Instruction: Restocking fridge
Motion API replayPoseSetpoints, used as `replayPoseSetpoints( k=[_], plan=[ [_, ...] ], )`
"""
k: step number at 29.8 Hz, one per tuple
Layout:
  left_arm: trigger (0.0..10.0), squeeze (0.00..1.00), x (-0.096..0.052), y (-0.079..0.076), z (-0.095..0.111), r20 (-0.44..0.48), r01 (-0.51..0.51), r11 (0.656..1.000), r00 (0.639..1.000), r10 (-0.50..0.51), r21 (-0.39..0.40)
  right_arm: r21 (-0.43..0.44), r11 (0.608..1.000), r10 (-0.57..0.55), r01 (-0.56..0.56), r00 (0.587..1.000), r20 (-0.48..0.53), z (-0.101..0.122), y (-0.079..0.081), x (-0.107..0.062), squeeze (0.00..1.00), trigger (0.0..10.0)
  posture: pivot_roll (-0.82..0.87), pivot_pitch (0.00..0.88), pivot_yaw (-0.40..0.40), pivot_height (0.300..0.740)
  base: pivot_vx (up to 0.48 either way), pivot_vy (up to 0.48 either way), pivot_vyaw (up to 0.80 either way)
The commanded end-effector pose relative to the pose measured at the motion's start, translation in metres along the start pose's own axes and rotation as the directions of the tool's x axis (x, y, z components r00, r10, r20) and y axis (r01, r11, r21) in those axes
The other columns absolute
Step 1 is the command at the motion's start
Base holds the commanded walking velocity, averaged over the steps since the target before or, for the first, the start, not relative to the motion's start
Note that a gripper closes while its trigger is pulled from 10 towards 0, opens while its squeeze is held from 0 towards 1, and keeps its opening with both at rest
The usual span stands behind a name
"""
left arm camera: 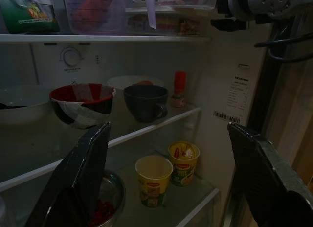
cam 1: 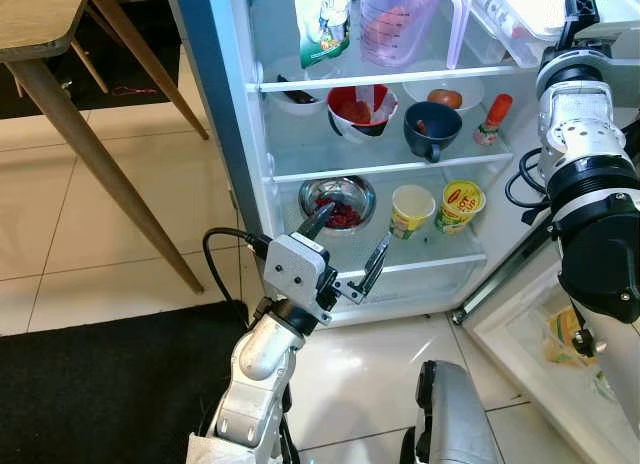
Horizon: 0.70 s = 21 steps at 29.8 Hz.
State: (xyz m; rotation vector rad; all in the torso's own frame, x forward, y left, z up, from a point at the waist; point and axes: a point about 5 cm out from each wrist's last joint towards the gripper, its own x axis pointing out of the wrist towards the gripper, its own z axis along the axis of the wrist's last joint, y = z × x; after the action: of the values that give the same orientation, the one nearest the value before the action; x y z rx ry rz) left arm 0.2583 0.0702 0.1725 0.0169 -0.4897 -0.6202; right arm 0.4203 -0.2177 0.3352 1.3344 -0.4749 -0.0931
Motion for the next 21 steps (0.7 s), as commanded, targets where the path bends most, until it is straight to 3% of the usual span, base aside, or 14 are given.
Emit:
replayPoseSetpoints(
  k=[1, 4, 5, 7, 8, 9, 10, 21],
  plan=[
    [10.0, 0.0, -0.0013, -0.0028, -0.0045, -0.022, 0.007, 1.0, 1.0, -0.007, -0.015, -0.009, 1.0, 0.0, 0.0, 1.0, -0.002, -0.0001, 0.0032, 0.0007, 1.0, 10.0, 0.08, 0.232, -0.048, 0.556, 0.0, 0.0, 0.0],
    [10.0, 0.0, -0.0013, -0.0023, -0.0044, -0.022, 0.007, 1.0, 1.0, -0.007, -0.012, -0.025, 1.0, 0.012, -0.012, 1.0, -0.017, -0.0031, 0.0052, 0.0006, 0.96, 10.0, 0.08, 0.231, -0.048, 0.556, 0.0, 0.0, 0.0],
    [10.0, 0.0, -0.0011, -0.002, -0.0045, -0.022, 0.006, 1.0, 1.0, -0.006, -0.012, -0.034, 0.999, 0.012, -0.012, 1.0, -0.017, -0.0029, 0.0044, 0.0004, 0.83, 10.0, 0.07, 0.232, -0.046, 0.556, 0.0, 0.0, 0.0],
    [10.0, 0.0, -0.0009, -0.002, -0.0045, -0.022, 0.006, 1.0, 1.0, -0.006, -0.012, -0.038, 0.999, 0.012, -0.013, 1.0, -0.016, -0.0025, 0.004, 0.0004, 0.83, 10.0, 0.07, 0.232, -0.046, 0.556, 0.0, 0.0, 0.0],
    [10.0, 0.0, -0.0007, -0.002, -0.0046, -0.021, 0.006, 1.0, 1.0, -0.006, -0.013, -0.039, 0.999, 0.018, -0.018, 1.0, -0.018, -0.0018, 0.0032, 0.0004, 0.32, 10.0, 0.07, 0.233, -0.045, 0.556, 0.0, 0.0, 0.0],
    [10.0, 0.0, -0.0007, -0.002, -0.0046, -0.021, 0.006, 1.0, 1.0, -0.006, -0.013, -0.039, 0.999, 0.018, -0.018, 1.0, -0.018, -0.0018, 0.0032, 0.0004, 0.32, 10.0, 0.07, 0.233, -0.045, 0.556, 0.0, 0.0, 0.0],
    [10.0, 0.0, -0.0002, -0.0023, -0.0048, -0.021, 0.007, 1.0, 1.0, -0.007, -0.014, -0.037, 0.999, 0.026, -0.026, 0.999, -0.023, -0.0013, 0.0026, 0.0004, 0.0, 10.0, 0.06, 0.232, -0.043, 0.556, 0.0, 0.0, 0.0],
    [10.0, 0.0, 0.0028, 0.0011, -0.0048, -0.017, 0.009, 1.0, 1.0, -0.01, -0.008, -0.052, 0.998, 0.036, -0.038, 0.999, -0.029, 0.003, -0.0043, -0.0001, 0.0, 10.0, 0.05, 0.226, -0.036, 0.556, 0.0, 0.0, 0.0]
  ],
)
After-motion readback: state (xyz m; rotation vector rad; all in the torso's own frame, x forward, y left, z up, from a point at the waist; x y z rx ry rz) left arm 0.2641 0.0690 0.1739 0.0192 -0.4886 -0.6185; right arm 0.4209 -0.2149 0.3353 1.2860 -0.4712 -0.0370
